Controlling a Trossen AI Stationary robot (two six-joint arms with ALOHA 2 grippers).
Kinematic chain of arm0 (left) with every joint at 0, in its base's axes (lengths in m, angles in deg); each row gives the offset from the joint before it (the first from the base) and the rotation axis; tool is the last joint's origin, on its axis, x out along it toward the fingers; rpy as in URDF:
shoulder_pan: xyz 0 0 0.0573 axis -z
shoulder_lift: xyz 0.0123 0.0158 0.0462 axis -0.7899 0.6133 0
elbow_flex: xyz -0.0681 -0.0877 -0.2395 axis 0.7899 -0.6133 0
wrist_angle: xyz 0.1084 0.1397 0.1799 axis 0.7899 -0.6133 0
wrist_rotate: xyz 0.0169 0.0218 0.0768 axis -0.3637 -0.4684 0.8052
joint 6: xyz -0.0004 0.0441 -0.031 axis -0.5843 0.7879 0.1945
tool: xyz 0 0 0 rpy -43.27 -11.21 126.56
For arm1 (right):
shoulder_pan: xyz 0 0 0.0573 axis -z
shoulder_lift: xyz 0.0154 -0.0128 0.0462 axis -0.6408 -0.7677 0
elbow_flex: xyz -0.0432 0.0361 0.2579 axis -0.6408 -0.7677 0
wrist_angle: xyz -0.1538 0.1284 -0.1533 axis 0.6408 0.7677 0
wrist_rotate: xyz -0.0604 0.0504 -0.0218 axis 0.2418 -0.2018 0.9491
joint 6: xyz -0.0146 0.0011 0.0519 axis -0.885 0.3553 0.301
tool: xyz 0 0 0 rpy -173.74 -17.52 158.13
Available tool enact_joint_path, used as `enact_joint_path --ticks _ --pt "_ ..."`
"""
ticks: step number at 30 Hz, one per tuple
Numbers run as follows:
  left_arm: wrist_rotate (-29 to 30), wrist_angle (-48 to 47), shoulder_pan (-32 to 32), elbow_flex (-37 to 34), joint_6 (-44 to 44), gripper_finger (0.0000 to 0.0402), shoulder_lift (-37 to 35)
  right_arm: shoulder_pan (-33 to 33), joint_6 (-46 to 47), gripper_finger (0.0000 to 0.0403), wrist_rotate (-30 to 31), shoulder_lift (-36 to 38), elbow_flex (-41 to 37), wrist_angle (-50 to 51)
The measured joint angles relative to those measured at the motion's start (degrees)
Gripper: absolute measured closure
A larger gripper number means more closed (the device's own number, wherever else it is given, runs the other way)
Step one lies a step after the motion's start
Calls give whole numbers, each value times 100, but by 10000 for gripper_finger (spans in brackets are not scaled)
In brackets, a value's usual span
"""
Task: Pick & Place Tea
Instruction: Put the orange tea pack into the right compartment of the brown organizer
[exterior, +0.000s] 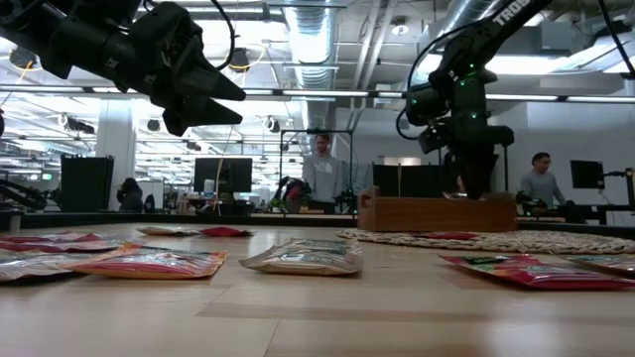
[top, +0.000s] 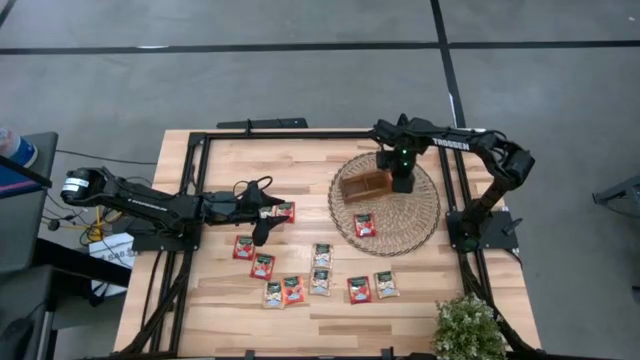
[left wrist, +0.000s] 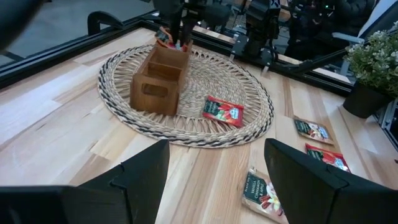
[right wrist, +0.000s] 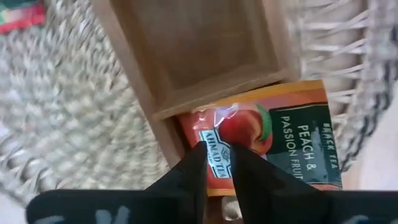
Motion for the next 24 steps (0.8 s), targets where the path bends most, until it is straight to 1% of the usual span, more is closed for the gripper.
enact_joint_path --ticks 6,11,17,24 --pt "0 0 0 1 -7 145 0 -3 33 366 189 4 -251 27" --pt "0 -82 0 2 -7 145 0 -179 104 380 245 28 -513 77" --pt "0 -98 0 2 2 145 0 -260 140 394 332 122 -537 86" --pt "0 -94 2 2 -4 145 0 -260 284 400 321 503 -439 253"
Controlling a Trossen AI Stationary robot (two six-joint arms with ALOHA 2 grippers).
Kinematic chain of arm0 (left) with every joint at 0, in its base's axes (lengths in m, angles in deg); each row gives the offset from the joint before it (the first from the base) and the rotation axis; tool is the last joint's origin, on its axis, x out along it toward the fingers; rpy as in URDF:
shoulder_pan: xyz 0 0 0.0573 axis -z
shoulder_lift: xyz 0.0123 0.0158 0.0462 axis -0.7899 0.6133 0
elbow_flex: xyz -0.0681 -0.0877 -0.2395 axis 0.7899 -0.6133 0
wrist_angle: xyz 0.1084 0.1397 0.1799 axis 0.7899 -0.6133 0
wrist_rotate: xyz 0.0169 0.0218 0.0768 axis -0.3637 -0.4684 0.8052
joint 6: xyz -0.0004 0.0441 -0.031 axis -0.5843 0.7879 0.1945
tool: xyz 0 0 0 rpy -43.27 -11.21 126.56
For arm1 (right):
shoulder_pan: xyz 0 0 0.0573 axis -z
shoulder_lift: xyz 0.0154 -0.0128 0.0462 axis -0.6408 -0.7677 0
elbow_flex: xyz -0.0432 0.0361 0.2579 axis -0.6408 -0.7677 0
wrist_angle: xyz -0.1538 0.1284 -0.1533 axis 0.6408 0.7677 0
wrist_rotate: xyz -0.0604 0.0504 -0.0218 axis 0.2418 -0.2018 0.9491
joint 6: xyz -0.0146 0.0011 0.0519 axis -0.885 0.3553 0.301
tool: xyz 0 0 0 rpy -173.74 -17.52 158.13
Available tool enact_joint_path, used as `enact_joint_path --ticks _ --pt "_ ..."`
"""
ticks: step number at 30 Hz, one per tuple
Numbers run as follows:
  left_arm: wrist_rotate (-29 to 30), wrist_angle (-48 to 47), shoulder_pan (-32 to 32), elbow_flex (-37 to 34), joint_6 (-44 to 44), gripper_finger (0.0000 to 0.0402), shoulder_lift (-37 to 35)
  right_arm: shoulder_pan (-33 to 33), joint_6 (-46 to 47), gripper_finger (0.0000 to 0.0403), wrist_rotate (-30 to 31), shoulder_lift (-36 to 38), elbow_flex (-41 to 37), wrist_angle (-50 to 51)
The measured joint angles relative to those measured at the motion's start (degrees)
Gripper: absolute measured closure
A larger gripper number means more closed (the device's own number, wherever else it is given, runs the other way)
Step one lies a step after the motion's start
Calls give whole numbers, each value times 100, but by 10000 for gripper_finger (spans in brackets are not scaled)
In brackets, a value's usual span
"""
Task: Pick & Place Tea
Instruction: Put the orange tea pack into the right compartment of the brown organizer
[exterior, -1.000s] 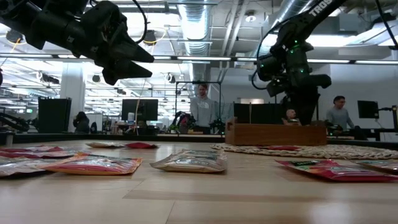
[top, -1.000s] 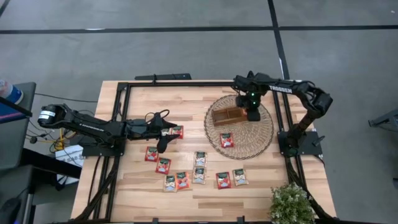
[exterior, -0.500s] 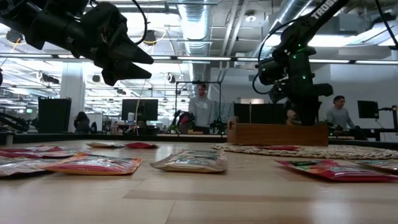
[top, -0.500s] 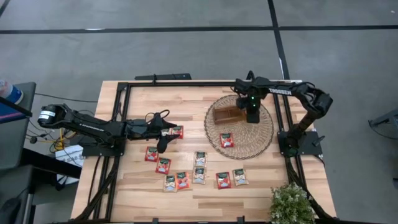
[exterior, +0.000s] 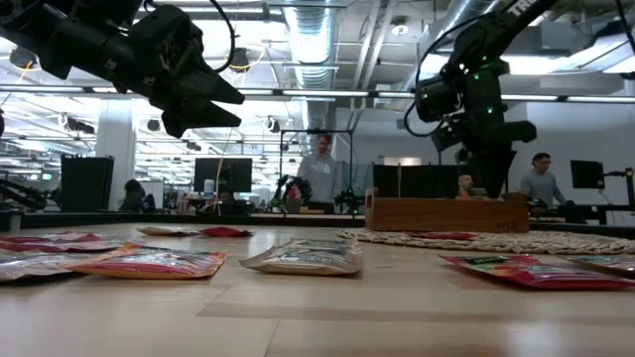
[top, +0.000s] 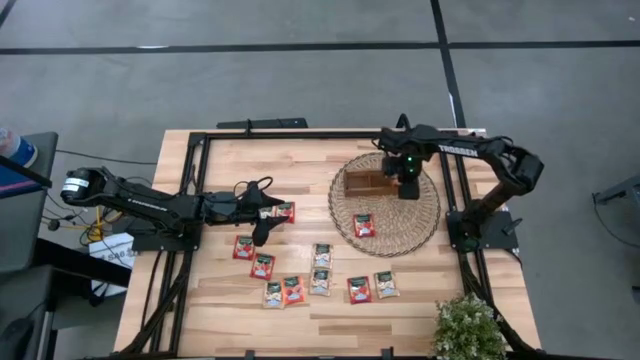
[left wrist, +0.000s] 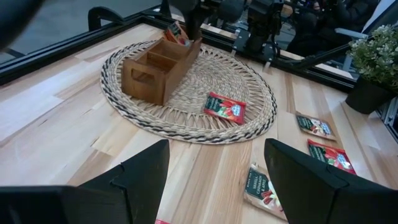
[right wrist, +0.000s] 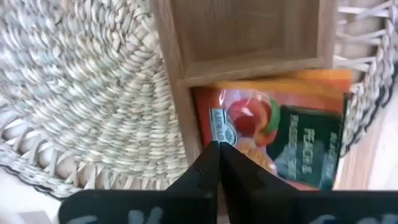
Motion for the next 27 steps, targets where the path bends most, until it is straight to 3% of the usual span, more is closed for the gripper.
enact_joint_path --ticks 15,27 --pt "-29 18 -2 0 -31 145 0 0 538 386 44 792 288 548" --pt "-485 154 7 0 -711 145 0 -165 2881 402 -9 1562 527 2300"
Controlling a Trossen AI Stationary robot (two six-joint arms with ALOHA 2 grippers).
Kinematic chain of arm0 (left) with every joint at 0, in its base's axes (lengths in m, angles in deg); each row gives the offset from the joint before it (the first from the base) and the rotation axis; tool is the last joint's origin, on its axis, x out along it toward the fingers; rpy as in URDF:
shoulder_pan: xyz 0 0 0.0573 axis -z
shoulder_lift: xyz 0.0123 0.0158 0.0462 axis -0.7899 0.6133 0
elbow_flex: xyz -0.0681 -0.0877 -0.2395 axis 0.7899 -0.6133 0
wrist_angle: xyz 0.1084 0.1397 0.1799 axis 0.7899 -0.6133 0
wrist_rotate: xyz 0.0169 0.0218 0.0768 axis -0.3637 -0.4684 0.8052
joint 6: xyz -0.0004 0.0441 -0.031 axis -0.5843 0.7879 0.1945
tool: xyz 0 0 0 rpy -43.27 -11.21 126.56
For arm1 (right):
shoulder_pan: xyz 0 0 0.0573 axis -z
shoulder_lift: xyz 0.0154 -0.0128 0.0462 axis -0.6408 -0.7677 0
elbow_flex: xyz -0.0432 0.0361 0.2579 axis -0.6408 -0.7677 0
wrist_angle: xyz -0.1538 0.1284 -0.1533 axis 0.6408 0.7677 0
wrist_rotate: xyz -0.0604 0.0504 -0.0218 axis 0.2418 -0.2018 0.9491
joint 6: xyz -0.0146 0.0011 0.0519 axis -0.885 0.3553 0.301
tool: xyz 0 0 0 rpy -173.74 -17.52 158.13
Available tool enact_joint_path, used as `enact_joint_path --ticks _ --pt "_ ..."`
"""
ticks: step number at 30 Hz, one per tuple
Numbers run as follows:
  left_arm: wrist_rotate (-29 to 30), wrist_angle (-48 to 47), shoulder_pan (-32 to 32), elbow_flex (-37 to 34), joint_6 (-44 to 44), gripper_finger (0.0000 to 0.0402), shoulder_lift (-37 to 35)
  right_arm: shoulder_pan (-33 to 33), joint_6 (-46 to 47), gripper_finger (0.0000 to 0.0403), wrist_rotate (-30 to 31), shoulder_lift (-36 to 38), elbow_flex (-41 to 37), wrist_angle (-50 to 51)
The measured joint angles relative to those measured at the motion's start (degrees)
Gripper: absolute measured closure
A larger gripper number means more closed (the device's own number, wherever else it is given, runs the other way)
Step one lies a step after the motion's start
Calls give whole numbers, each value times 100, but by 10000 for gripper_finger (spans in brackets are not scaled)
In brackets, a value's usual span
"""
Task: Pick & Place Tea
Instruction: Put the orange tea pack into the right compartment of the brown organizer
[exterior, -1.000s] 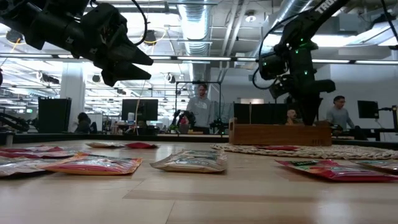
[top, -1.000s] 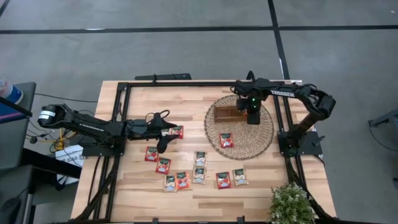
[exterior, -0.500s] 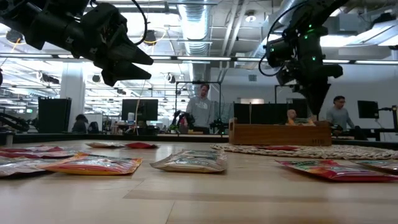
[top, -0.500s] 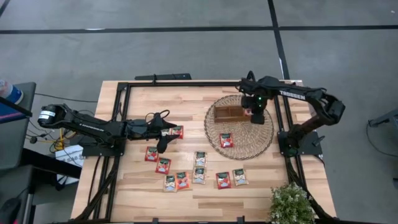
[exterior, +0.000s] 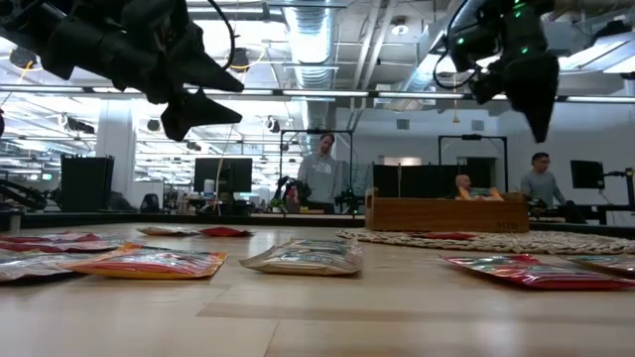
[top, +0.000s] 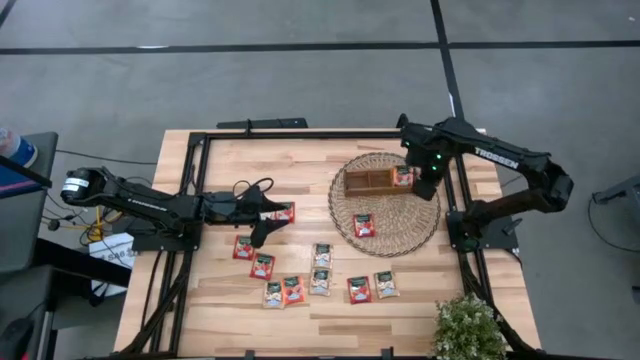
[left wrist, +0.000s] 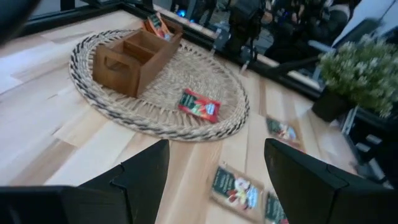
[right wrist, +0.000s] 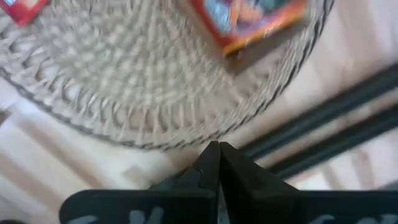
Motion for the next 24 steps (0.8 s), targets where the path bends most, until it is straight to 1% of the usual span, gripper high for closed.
enact_joint_path --ticks 3,8,14,19,21,23,24 --pt "-60 59 0 0 -230 145 0 -285 419 402 -41 318 0 173" --pt "-262 43 7 2 -345 145 0 -793 1140 402 -42 1124 0 -28" --pt "-260 48 7 2 -418 145 0 -1099 2176 402 -106 2011 -47 88" --pt "-260 59 4 2 -899 145 0 -1514 2999 402 -209 2773 -741 -132" --pt "-255 98 4 2 -1204 145 0 -1719 3267 402 -208 3046 -1094 -518" --pt "-198 122 4 2 -1476 145 0 -1944 3404 402 -197 3299 -1464 -1139" --pt "-192 127 4 2 -1473 145 0 -2049 3431 402 -185 3434 -1646 -1483"
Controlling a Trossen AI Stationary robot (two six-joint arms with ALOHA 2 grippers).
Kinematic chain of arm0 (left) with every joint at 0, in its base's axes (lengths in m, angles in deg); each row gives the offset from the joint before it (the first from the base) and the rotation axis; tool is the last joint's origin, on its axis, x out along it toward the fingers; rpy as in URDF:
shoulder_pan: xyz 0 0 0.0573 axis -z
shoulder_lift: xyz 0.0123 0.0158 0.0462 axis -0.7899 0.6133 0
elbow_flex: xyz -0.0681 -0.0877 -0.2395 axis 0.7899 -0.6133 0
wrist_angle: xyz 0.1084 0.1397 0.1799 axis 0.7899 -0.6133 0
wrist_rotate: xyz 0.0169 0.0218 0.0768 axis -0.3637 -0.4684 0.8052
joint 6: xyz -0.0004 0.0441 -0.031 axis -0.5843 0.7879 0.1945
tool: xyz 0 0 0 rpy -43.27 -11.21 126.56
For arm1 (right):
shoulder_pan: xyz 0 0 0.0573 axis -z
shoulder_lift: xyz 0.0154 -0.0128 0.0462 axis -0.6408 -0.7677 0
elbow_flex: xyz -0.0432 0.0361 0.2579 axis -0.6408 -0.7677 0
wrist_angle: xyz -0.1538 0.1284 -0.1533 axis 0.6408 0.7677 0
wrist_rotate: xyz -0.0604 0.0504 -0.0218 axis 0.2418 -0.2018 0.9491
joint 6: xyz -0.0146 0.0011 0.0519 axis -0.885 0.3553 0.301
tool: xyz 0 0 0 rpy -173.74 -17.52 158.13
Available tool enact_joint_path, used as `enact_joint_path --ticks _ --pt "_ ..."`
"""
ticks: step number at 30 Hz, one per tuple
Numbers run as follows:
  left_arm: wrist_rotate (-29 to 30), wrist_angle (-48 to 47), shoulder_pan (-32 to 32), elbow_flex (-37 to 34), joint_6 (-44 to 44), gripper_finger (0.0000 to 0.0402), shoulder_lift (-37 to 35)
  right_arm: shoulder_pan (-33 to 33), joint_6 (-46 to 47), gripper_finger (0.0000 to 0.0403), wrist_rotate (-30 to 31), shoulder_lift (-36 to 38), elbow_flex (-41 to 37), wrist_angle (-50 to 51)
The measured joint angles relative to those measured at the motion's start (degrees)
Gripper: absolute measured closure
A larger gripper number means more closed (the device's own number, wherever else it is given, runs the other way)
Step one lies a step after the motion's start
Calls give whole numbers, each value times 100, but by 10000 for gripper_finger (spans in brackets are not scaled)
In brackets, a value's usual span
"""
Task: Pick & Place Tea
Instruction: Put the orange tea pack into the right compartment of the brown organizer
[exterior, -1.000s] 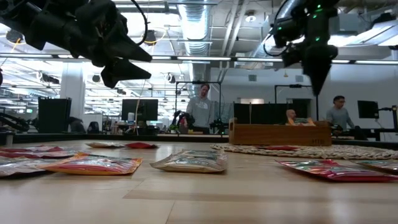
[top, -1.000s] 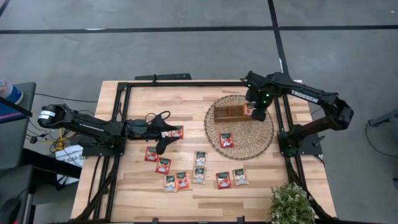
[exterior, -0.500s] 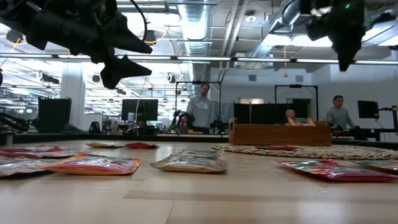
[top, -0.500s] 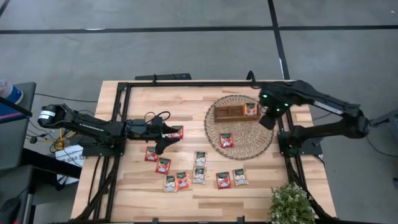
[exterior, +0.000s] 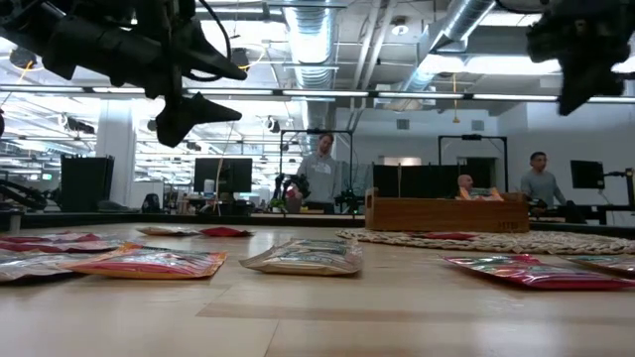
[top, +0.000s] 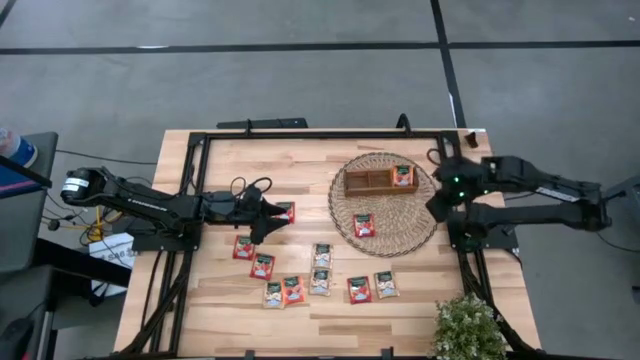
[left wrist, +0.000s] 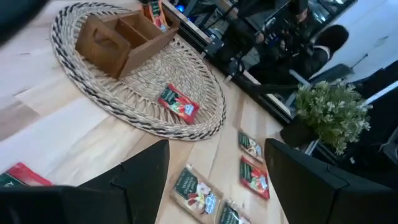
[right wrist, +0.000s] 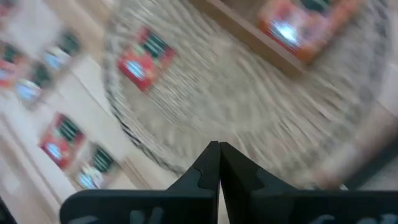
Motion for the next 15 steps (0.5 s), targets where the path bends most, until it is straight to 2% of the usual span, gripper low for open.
enact_joint_path --ticks 4,8,12,15 --pt "9 228 0 0 792 145 0 -302 -50 402 50 515 -625 -1031" --pt "21 587 -80 42 1004 145 -2 -469 -304 402 40 896 -1120 -1427" --pt "-262 320 -111 336 1096 145 -2 -549 -679 402 24 1377 -1319 -1653" --pt "-531 -368 -111 719 1178 145 0 -562 -945 402 -74 1835 -1320 -1944"
